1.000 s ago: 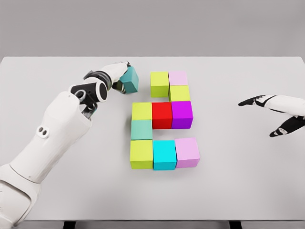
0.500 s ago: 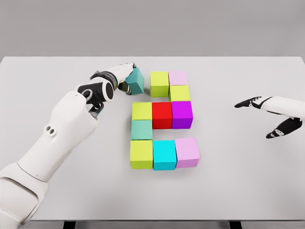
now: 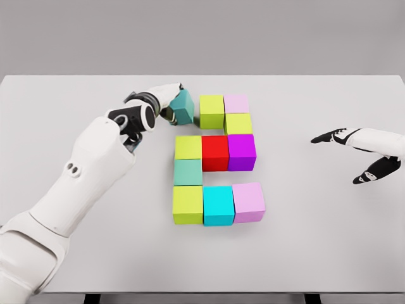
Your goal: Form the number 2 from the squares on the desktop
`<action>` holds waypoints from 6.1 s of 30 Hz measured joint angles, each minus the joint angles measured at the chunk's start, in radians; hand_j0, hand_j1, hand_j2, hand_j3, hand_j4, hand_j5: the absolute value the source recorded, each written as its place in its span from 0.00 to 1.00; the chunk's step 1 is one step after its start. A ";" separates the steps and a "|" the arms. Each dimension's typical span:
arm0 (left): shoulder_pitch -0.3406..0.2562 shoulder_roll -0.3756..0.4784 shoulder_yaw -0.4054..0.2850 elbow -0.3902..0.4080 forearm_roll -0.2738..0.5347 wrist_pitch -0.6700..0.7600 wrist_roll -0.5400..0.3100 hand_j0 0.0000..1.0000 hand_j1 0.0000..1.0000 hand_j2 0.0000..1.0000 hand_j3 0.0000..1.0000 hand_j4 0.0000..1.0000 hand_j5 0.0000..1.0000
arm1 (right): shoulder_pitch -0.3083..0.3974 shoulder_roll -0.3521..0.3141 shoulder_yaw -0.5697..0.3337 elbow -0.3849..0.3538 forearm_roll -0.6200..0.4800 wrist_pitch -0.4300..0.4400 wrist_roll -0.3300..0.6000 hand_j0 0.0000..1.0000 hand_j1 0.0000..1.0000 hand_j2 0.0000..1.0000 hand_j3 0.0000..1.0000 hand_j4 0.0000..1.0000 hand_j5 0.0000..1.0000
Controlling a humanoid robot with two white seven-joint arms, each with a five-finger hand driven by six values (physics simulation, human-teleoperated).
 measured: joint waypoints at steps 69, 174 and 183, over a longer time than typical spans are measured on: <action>0.003 0.156 0.003 -0.113 0.196 0.000 0.001 1.00 1.00 1.00 1.00 1.00 1.00 | 0.009 0.000 0.003 -0.003 0.005 0.000 0.000 1.00 1.00 1.00 1.00 1.00 1.00; -0.321 0.354 -0.612 -0.143 0.525 0.000 0.001 1.00 1.00 1.00 1.00 1.00 1.00 | 0.028 0.006 0.002 -0.044 0.006 0.000 0.000 1.00 1.00 1.00 1.00 1.00 1.00; -0.321 0.350 -0.611 -0.142 0.524 0.000 0.001 1.00 1.00 1.00 1.00 1.00 1.00 | 0.026 0.005 0.000 -0.043 0.006 0.000 0.000 1.00 1.00 1.00 1.00 1.00 1.00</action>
